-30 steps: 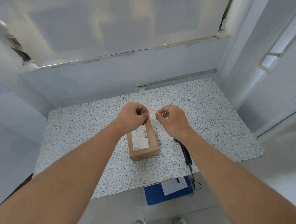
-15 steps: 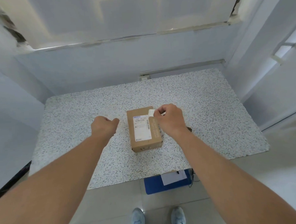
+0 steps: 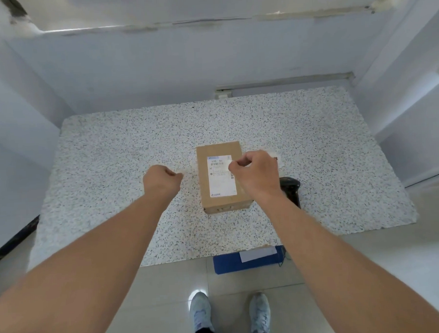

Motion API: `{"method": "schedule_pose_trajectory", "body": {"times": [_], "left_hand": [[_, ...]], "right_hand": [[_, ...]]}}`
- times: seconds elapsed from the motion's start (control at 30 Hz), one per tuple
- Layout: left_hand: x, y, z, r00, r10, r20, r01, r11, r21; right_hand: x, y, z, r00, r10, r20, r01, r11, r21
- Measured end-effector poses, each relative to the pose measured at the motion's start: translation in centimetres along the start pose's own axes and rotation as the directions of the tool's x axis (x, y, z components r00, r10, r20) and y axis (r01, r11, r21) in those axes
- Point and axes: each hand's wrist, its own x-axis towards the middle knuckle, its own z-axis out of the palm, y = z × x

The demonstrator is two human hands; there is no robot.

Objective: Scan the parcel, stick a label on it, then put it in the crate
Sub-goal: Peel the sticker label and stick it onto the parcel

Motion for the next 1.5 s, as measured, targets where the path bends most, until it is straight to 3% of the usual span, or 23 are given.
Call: {"method": "schedule_pose_trajectory", "body": {"times": [0.27,0.37,0.47,0.57,0.7,0.83,1.27,1.5], "left_hand": [[1.7,-2.2,0.2,0.998,0.030,0.056,-0.026,0.997,-0.066],[1.4,-1.6,-0.2,0.981,0.167,0.103,-0.157,0.983,-0.095],[0.8,0.2,-0.7,0.918,0.339,0.204,-0.312,0.937,-0.156],[0.3,2.3,-0.8,0.828,0.428,0.361,-0.371,0.902,-0.219],[0.0,4.8,-0.3,0.762,0.391,0.517,-0.238,0.911,-0.338],[0.4,6.0,-0.1,0.732,0.355,0.581,-0.137,0.912,-0.386],[3.0,6.6,0.0,0.773,0.341,0.535,-0.109,0.902,-0.417],[4.4,6.6,0.8,0.825,0.286,0.488,-0.040,0.890,-0.455]], "right_hand": [[-0.2,0.3,3.6,0.999,0.026,-0.044,-0.027,0.999,-0.032],[-0.3,0.0,4.3,0.996,0.048,-0.069,-0.053,0.996,-0.073],[-0.3,-0.5,4.5,0.994,0.048,-0.098,-0.058,0.993,-0.103],[-0.2,-1.1,4.3,0.990,0.067,-0.121,-0.080,0.991,-0.104],[-0.4,-1.7,3.9,0.987,0.054,-0.149,-0.067,0.994,-0.084],[-0.4,-2.1,3.1,0.985,0.006,-0.174,-0.008,1.000,-0.009],[1.1,-1.8,3.1,0.994,-0.085,-0.065,0.088,0.995,0.042],[3.4,-0.8,3.1,0.983,0.084,-0.164,-0.048,0.975,0.216]]}}
